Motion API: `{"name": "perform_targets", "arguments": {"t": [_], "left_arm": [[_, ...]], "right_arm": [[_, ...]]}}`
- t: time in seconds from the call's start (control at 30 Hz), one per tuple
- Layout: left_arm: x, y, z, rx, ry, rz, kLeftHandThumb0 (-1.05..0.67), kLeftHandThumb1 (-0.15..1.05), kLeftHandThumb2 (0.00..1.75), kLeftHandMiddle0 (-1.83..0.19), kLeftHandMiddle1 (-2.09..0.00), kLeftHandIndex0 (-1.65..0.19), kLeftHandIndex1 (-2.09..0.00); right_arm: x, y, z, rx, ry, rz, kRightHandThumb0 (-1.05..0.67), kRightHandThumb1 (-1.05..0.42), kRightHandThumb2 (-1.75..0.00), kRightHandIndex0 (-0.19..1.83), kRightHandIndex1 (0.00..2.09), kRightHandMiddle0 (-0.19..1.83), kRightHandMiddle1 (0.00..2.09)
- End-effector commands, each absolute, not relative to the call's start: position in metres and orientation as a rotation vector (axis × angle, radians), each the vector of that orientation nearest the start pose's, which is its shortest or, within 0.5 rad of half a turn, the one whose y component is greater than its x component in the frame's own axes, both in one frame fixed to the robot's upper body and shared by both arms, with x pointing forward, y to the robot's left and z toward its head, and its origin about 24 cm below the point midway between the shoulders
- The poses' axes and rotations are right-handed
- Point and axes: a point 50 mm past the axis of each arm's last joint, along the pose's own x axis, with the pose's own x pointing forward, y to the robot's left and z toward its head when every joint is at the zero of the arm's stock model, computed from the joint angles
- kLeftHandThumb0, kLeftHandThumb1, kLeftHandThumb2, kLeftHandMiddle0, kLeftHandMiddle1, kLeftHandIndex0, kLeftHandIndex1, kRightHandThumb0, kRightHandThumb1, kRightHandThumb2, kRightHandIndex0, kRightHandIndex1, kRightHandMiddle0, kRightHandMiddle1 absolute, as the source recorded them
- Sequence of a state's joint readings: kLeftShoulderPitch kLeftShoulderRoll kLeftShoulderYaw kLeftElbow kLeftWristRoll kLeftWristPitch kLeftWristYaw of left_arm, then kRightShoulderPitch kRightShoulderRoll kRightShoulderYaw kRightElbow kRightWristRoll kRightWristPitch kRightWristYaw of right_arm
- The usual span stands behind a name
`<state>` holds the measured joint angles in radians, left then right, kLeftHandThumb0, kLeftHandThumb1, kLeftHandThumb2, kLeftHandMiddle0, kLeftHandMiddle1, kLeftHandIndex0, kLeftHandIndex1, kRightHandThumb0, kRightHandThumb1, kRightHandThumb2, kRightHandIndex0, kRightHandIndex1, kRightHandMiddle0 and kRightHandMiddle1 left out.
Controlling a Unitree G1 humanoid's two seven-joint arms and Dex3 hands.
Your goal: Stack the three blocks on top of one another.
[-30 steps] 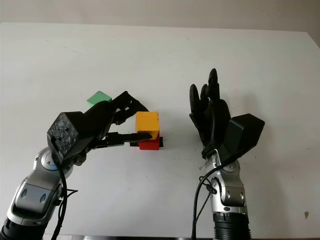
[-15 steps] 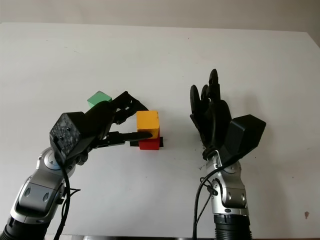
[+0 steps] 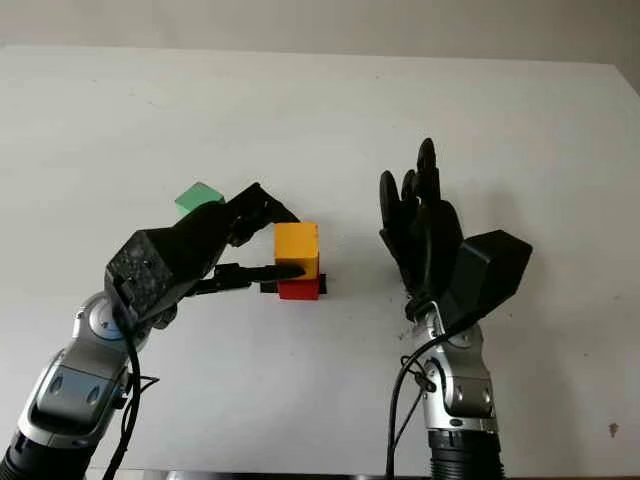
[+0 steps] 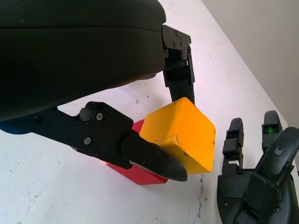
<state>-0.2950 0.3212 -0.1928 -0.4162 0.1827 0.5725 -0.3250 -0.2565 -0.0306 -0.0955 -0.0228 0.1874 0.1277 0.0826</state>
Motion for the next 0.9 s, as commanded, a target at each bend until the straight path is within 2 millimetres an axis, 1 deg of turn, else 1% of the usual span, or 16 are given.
{"name": "perform_targets", "arguments": {"t": [0.0,0.07,0.13,0.23,0.4,0.6,0.87], "left_arm": [[0.2743,0.1236,0.1518,0.549,-0.081,-0.422,-0.46,1.05,0.11,-0.15,-0.05,-0.15,-1.48],[0.2731,0.1238,0.1524,0.561,-0.084,-0.427,-0.46,1.05,0.11,-0.13,-0.04,-0.14,-1.47],[0.2719,0.1240,0.1528,0.572,-0.090,-0.431,-0.45,1.05,0.11,-0.12,-0.04,-0.12,-1.36],[0.2711,0.1247,0.1526,0.578,-0.094,-0.430,-0.44,1.05,0.10,-0.11,-0.05,-0.11,-1.28],[0.2707,0.1249,0.1531,0.580,-0.090,-0.425,-0.44,1.05,0.08,-0.10,-0.05,-0.09,-1.22],[0.2691,0.1257,0.1537,0.587,-0.097,-0.427,-0.46,1.05,0.06,-0.08,-0.04,-0.07,-1.19],[0.2646,0.1281,0.1536,0.593,-0.102,-0.418,-0.53,1.04,0.05,-0.03,-0.05,-0.03,-1.01]], "right_arm": [[0.2964,-0.1567,0.1061,0.144,-0.167,0.083,-0.60,-1.05,-0.45,-0.19,0.00,-0.19,0.00],[0.2964,-0.1565,0.1063,0.140,-0.167,0.081,-0.61,-1.05,-0.45,-0.19,0.00,-0.19,0.00],[0.2964,-0.1563,0.1063,0.142,-0.167,0.085,-0.61,-1.05,-0.44,-0.19,0.00,-0.19,0.00],[0.2964,-0.1561,0.1060,0.129,-0.170,0.085,-0.61,-1.05,-0.44,-0.19,0.00,-0.19,0.00],[0.2966,-0.1563,0.1063,0.133,-0.171,0.085,-0.61,-1.05,-0.44,-0.19,0.00,-0.19,0.00],[0.2971,-0.1570,0.1065,0.135,-0.173,0.091,-0.60,-1.05,-0.45,-0.19,0.00,-0.19,0.00],[0.2970,-0.1573,0.1071,0.140,-0.167,0.095,-0.61,-1.05,-0.43,-0.19,0.00,-0.19,0.00]]}}
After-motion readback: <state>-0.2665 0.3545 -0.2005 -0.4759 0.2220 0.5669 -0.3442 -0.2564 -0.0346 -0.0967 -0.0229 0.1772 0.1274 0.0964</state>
